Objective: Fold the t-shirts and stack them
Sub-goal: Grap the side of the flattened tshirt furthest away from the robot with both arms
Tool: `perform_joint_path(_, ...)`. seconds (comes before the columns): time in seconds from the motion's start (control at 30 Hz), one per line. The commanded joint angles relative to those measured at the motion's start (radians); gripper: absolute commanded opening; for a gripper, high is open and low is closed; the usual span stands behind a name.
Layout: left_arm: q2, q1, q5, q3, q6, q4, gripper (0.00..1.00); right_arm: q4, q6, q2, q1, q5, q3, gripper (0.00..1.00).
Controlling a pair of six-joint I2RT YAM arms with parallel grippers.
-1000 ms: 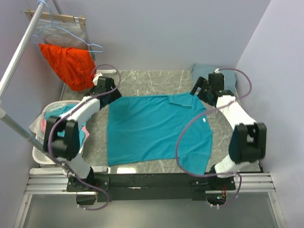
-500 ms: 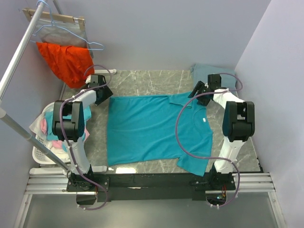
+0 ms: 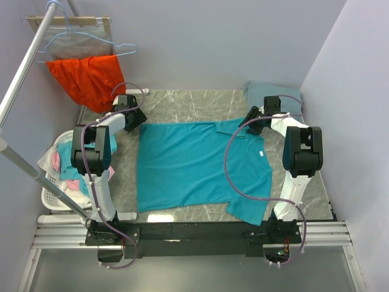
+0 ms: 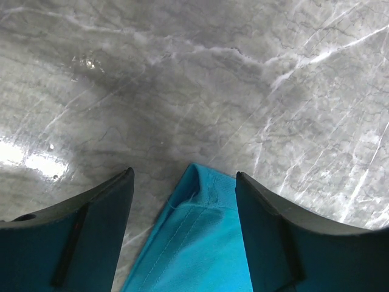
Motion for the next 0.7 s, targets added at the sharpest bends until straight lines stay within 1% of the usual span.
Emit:
perform_joint_path(0.0, 0.016, 0.002, 0.023, 0.029, 0.011, 0.01, 0.73, -0.007, -0.002, 0.033, -0.002, -0.018, 0.058, 0.54)
perform_joint_path(0.3, 0.0, 0.002, 0.028, 0.022, 0.014, 0.016, 0.73, -0.052, -0.019, -0.001, 0.009, 0.053, 0.03, 0.6)
perform_joint_path(0.5, -0.003, 0.002, 0.052, 0.025, 0.012, 0.022, 0.72, -0.059, -0.024, 0.008, 0.015, 0.044, 0.024, 0.6)
perform_joint_path(0.53, -0.004, 0.002, 0.057, 0.018, 0.011, 0.027, 0.72, -0.061, -0.025, 0.012, 0.018, 0.038, 0.026, 0.58)
perform_joint_path(0.67, -0.009, 0.002, 0.072, 0.017, 0.006, 0.035, 0.71, -0.055, -0.027, 0.022, 0.018, 0.018, 0.037, 0.57)
